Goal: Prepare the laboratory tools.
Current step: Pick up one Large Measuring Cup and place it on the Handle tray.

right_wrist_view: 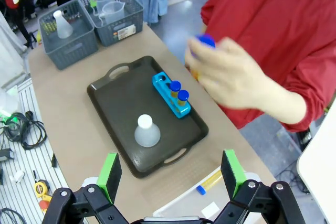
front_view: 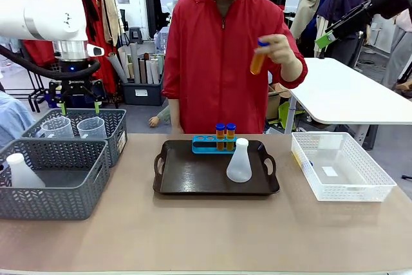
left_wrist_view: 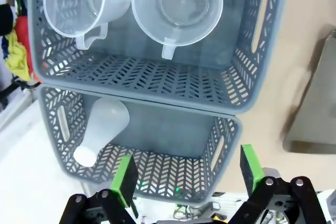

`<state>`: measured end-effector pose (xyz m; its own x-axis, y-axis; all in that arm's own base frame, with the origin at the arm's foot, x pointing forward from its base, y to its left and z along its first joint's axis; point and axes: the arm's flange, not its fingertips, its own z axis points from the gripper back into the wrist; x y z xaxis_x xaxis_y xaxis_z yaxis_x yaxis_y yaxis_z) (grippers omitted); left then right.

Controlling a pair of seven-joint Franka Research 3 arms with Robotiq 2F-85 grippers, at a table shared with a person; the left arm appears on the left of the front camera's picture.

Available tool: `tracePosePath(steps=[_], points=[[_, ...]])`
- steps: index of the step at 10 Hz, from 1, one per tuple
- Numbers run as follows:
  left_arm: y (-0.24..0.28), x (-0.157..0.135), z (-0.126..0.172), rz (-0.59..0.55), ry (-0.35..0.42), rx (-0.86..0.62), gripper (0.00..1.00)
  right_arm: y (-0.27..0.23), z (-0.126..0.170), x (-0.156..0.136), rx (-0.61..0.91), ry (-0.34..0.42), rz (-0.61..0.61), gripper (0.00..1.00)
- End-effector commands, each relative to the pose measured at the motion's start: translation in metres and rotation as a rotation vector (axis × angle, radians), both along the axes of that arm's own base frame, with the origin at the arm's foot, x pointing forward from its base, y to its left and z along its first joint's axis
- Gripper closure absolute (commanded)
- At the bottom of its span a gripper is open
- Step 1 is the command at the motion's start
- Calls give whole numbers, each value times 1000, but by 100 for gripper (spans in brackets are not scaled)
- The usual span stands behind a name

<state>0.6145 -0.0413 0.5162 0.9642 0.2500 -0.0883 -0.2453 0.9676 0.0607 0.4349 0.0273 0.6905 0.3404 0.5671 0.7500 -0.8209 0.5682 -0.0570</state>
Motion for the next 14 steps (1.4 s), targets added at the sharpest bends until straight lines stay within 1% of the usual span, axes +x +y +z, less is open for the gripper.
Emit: tracePosePath(steps=[1,5,6,7,9,10,11,12,13,14], points=[[-4,-1,2,-16,-5,11,0,0,1,0,5,-5,5,0],[-5,0,0,-10,-1,3,0,0,1,0,5,-5,5,0],[7,-3,6,-28,-9,7,0,0,1,0,5,-5,5,0],[29,0,4,-17,-2,-42,0,0,1,0,5,-5,5,0],[67,-1,-2,42,-44,-94,0,0,1,0,5,-5,5,0],[83,-2,-7,66,-54,-102,0,0,1,0,5,-5,5,0],[98,0,-17,78,-85,-105,0,0,1,0,5,-5,5,0],[110,2,-22,80,-57,-120,0,0,1,0,5,-5,5,0],[121,2,-26,85,-87,-110,0,0,1,0,5,-5,5,0],[126,1,-33,81,-83,-105,0,0,1,0,5,-5,5,0]])
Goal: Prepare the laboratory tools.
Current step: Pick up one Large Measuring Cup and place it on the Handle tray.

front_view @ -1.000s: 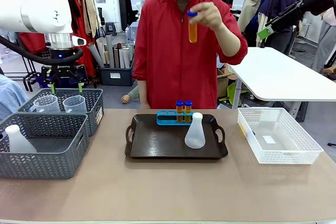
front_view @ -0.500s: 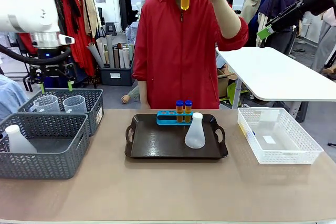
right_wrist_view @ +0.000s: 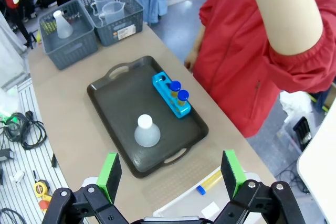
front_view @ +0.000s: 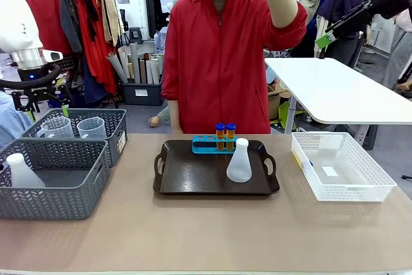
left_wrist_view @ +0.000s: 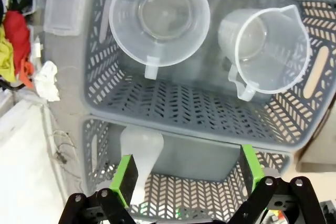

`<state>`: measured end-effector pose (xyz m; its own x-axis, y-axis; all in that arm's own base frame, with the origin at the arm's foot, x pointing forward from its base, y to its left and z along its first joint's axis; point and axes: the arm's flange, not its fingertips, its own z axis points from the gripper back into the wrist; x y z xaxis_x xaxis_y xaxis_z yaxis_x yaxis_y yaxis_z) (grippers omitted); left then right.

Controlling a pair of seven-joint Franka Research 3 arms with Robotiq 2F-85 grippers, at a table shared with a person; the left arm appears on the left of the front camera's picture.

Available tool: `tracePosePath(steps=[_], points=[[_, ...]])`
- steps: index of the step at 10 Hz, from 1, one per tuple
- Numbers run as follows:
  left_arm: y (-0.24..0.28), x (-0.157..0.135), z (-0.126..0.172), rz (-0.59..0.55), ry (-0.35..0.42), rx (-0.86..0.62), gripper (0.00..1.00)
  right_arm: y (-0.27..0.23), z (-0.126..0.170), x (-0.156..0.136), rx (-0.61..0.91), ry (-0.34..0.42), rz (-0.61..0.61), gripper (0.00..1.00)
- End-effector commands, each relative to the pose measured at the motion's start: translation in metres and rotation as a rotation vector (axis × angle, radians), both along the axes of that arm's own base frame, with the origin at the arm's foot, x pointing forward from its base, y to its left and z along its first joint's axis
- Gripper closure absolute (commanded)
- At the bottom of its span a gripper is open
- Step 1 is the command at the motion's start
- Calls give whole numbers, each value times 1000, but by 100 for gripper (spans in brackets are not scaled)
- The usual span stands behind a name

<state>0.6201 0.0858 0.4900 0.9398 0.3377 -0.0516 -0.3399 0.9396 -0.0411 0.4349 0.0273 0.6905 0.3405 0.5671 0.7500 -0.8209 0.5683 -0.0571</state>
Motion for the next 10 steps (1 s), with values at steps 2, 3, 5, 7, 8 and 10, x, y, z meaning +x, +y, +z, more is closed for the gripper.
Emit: tracePosePath(steps=[2,3,5,7,8,10], points=[[9,-1,-28,-60,-56,12,0,0,1,0,5,-5,5,0],[15,-1,-33,-98,-47,4,0,0,1,0,5,-5,5,0],[29,-4,-40,-143,-87,8,0,0,1,0,5,-5,5,0],[43,-8,-42,-205,-92,-10,0,0,1,0,5,-5,5,0],[44,-10,-42,-230,-96,4,0,0,1,0,5,-5,5,0],[44,-1,-41,-196,-74,18,0,0,1,0,5,-5,5,0]])
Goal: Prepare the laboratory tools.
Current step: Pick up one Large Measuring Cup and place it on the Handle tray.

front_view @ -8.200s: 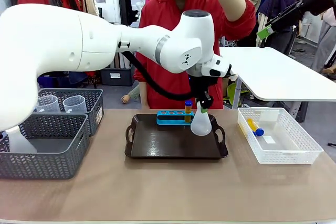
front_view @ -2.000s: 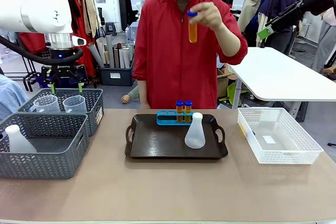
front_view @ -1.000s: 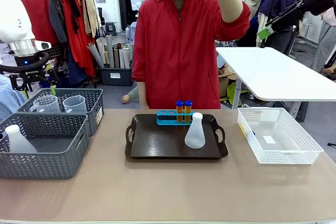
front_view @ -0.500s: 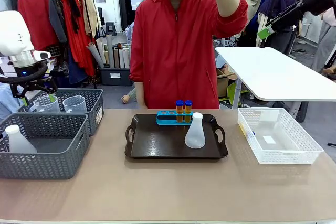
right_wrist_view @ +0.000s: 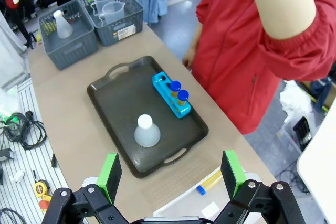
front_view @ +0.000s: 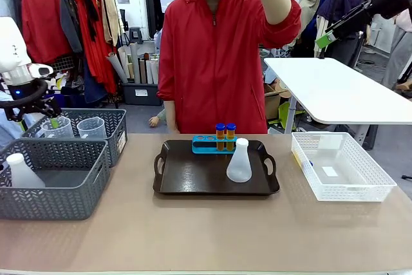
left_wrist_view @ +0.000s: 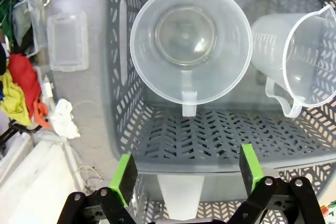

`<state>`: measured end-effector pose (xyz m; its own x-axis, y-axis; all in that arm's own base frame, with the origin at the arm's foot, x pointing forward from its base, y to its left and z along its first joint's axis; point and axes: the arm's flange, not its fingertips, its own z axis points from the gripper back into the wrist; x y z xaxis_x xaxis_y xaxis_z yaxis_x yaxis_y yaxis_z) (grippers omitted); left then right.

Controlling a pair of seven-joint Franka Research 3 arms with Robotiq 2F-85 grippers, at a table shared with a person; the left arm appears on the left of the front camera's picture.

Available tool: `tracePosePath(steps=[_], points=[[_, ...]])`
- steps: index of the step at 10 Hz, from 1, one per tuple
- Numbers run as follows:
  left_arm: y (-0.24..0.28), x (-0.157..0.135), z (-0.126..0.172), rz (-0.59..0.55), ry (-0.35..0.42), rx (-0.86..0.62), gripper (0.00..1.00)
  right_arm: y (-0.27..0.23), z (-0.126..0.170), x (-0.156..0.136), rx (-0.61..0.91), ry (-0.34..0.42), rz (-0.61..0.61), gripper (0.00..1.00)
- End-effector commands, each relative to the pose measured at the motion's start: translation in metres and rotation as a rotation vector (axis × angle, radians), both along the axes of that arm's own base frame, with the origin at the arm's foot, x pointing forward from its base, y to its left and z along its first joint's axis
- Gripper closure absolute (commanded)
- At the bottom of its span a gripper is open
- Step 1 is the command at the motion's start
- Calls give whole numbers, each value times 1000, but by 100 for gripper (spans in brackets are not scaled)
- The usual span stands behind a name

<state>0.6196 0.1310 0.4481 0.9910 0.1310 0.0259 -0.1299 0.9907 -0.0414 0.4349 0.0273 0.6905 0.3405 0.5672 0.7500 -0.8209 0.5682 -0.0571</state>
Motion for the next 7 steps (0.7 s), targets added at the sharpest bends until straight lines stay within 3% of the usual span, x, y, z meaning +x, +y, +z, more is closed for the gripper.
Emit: tracePosePath(steps=[1,4,5,7], points=[[-1,0,1,18,1,-1,0,0,1,0,5,-5,5,0],[-1,0,0,3,1,0,0,0,1,0,5,-5,5,0],[-6,1,-6,-170,-46,5,0,0,1,0,5,-5,5,0],[-10,1,-7,-245,-136,6,0,0,1,0,5,-5,5,0]])
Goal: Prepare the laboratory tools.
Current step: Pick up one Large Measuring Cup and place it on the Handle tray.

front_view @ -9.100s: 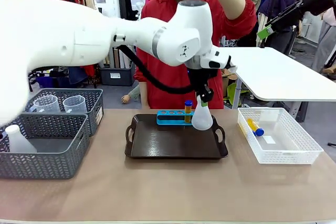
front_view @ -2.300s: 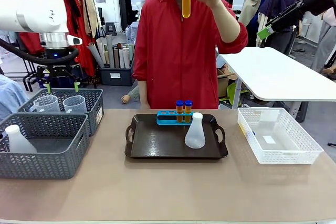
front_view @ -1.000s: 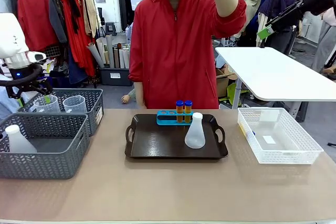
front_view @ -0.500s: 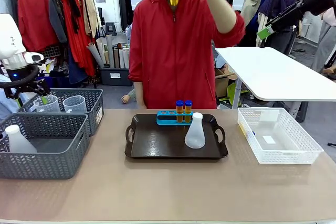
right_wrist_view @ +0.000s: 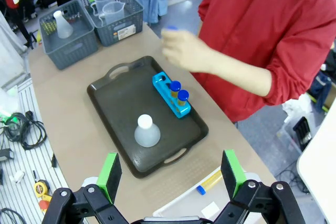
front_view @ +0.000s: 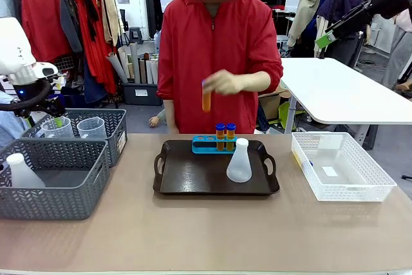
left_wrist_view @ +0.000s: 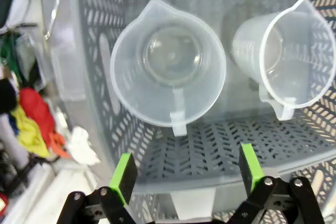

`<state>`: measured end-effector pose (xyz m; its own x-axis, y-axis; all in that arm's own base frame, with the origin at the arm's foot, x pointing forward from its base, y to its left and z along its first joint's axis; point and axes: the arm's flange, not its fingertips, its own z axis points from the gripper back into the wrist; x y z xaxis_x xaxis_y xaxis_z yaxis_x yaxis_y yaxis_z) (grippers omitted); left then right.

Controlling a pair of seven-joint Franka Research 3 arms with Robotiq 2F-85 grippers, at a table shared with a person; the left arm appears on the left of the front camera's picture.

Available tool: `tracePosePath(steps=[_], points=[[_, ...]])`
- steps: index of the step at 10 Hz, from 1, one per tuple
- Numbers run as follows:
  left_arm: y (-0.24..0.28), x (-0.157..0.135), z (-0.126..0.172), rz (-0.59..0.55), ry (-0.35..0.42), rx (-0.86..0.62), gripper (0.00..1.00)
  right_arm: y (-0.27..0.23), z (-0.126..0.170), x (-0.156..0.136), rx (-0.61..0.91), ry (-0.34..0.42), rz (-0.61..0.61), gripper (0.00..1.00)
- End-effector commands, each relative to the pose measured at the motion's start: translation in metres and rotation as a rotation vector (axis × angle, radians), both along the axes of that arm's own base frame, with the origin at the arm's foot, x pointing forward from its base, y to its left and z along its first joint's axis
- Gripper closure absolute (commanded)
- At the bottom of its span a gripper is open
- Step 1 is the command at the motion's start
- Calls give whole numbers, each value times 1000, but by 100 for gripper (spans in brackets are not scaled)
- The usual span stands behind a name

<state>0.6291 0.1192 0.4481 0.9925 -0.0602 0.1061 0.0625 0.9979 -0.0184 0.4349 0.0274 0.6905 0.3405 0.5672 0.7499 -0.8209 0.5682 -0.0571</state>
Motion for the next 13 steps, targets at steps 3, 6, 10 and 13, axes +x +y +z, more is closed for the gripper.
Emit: tracePosePath(steps=[3,6,10,13], points=[[-2,-8,-14,-74,-48,-6,0,0,1,0,5,-5,5,0],[-1,-8,-25,-77,-25,2,0,0,1,0,5,-5,5,0],[5,-4,-43,-51,-7,24,0,0,1,0,5,-5,5,0],[8,7,-50,-40,-19,14,0,0,1,0,5,-5,5,0]])
